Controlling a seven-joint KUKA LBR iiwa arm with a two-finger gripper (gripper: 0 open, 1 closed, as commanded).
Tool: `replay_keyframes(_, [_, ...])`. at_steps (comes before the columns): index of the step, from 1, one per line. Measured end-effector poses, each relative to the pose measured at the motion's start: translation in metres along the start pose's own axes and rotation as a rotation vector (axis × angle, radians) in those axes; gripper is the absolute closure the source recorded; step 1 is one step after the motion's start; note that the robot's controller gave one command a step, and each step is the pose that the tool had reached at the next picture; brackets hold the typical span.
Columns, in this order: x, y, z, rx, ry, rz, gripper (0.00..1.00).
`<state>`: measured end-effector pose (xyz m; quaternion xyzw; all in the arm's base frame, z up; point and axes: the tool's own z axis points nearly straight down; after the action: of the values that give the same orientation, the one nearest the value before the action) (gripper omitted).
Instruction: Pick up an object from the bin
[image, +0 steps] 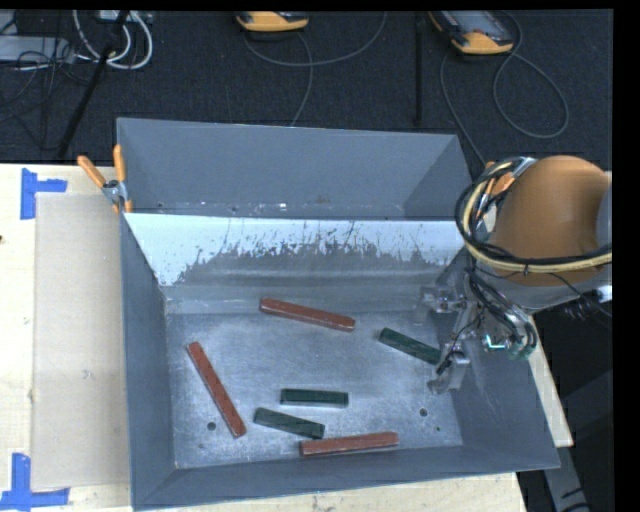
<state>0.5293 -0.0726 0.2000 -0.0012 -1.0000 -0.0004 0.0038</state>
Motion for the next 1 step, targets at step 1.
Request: replay_keyframes(1, [-0.0133, -0.0021, 0.1290, 0.000, -0.005, -0.010, 0.00])
